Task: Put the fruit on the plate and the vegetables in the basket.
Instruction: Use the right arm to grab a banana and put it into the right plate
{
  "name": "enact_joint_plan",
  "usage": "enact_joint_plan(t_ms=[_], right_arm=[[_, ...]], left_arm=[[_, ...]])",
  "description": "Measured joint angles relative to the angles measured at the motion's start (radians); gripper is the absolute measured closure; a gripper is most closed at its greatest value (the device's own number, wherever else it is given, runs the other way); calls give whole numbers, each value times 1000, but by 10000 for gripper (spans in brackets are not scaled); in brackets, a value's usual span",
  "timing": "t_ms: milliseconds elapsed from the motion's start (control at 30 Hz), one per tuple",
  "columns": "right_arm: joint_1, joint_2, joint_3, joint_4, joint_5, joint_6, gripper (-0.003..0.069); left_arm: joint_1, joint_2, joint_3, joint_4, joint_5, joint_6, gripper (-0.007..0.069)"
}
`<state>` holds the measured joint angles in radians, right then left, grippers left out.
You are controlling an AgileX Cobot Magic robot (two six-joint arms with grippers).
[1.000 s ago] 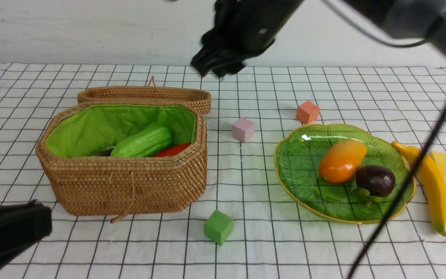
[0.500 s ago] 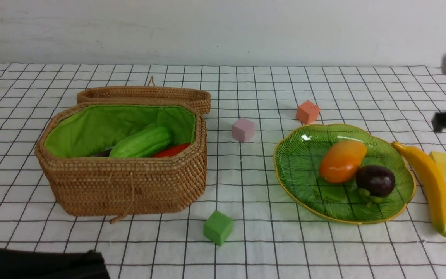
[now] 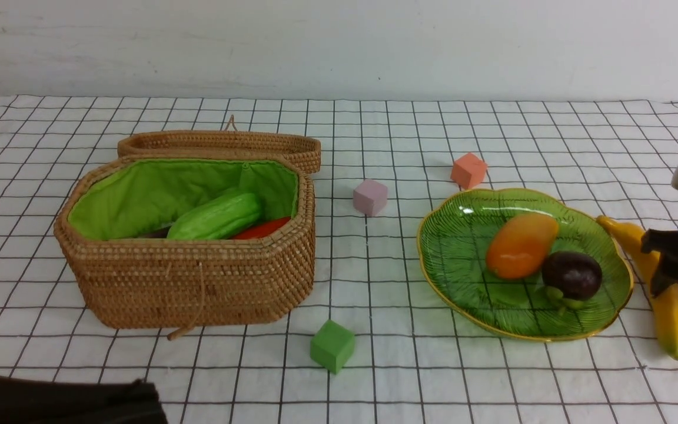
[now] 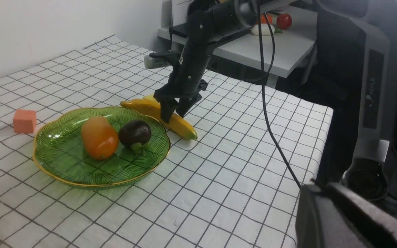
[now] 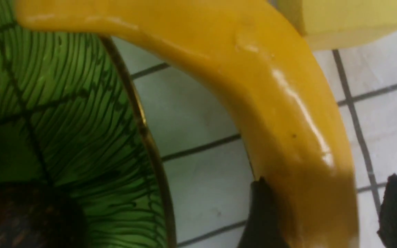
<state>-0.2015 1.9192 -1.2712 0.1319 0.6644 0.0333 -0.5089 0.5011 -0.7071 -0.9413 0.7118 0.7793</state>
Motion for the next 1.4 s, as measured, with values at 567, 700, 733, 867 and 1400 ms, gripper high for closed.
enact_joint_plan(t_ms=[567, 700, 733, 867, 1400], right_arm=[[-1, -159, 3, 86, 88, -46, 327], [22, -316, -3, 194, 105, -53, 327], [40, -340, -6, 227, 102, -76, 327], [164, -361, -9, 338, 85, -184, 327], [370, -127, -8, 380, -20, -288, 243]], left_arm=[[0, 0, 0, -1, 2, -7, 617], [0, 0, 0, -1, -1, -7, 617], [0, 0, 0, 0, -3, -7, 617], [0, 0, 0, 9, -12, -7, 613], [0, 0, 0, 37, -8, -7, 606]])
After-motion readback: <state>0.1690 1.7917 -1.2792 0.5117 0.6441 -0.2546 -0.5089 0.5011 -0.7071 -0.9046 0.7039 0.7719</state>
